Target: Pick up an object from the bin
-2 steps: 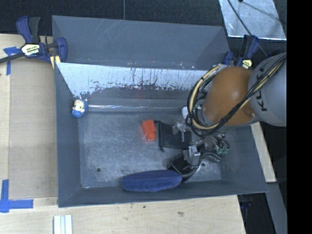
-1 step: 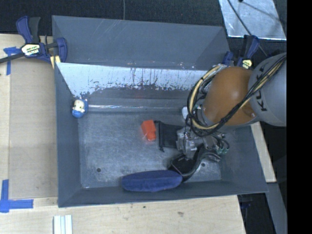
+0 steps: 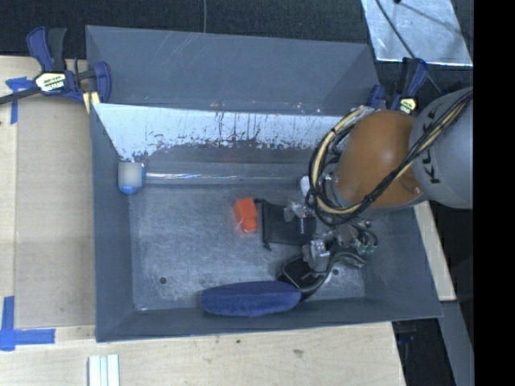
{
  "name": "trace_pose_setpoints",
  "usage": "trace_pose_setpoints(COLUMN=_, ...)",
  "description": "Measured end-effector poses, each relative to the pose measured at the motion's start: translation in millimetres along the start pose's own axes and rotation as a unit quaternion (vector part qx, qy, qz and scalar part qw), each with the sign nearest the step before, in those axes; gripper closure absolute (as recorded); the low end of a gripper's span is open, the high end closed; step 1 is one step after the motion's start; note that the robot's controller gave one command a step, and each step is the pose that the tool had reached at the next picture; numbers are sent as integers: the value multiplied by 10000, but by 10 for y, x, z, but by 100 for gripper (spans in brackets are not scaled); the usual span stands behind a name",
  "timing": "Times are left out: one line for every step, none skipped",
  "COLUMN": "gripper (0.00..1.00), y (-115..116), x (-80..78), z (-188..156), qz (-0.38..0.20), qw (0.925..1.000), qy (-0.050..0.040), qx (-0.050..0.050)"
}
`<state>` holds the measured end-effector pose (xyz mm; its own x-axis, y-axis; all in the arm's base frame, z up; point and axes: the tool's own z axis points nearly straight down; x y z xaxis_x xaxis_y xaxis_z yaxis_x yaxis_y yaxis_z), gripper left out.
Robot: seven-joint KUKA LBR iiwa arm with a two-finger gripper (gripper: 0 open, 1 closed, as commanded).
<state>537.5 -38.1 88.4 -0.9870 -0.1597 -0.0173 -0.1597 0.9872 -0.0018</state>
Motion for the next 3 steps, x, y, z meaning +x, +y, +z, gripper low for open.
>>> trace_pose_setpoints(gripper=0, y=101, x=-629, z=180, qz=-86, qw=10000, qy=19, qx=-4)
trace_pose_setpoints(gripper=100, y=91, x=-598, z=178, qz=-76, qw=10000, qy=47, qx=-6)
trace_pose_setpoints(gripper=100, y=158, x=-594, z=-994, qz=-124, qw=9999, qy=23, qx=3)
